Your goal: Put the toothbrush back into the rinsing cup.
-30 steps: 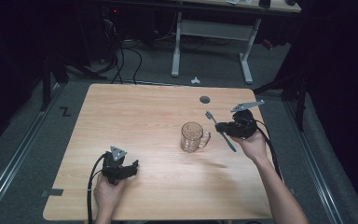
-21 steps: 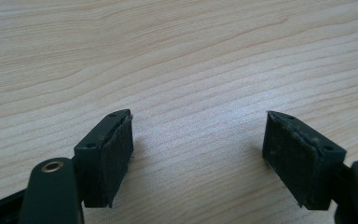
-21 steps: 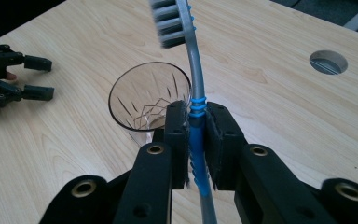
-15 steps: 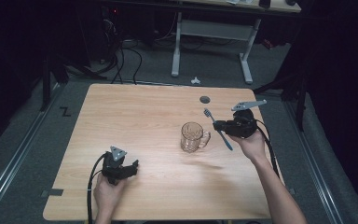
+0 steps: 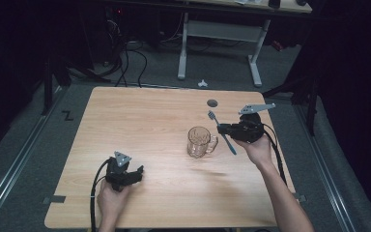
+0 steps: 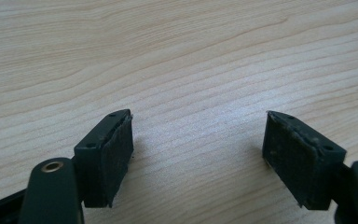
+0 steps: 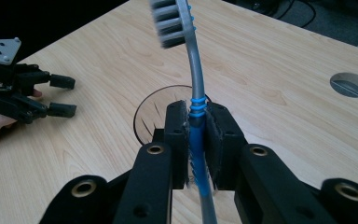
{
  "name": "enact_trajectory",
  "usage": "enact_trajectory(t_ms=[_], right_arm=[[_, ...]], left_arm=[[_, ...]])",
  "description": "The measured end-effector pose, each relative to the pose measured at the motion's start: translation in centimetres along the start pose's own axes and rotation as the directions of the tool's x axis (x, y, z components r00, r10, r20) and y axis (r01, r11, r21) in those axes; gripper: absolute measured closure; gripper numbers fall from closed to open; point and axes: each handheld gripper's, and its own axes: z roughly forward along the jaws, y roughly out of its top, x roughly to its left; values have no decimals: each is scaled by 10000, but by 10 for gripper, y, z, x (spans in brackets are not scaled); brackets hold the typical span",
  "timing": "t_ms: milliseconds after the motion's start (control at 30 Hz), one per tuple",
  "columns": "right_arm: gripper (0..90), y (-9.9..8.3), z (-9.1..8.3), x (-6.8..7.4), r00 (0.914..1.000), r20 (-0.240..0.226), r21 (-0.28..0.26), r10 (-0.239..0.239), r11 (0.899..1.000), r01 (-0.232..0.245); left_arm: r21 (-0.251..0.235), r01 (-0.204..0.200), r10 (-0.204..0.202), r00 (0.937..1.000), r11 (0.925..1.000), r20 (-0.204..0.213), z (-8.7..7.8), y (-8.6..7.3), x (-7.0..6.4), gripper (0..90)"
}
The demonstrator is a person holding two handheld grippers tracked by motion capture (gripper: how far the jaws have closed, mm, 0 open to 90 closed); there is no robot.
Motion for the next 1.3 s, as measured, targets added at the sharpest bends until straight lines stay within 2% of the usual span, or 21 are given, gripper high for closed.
enact_trajectory(t_ms=[433,933,1300], right_arm=[[800,5,1,5,9994,-358,-482,2,9988,-19],[800,12,4,7,9989,-453,-839,-90,9965,52],[800,15,12,3,9992,-400,-1224,41,9924,-90]], left_arm=[[2,-2,2,10000,10000,-1,0,0,0,251],[2,-1,1,10000,10000,0,0,0,0,250],[6,-3,3,10000,10000,4,0,0,0,251]])
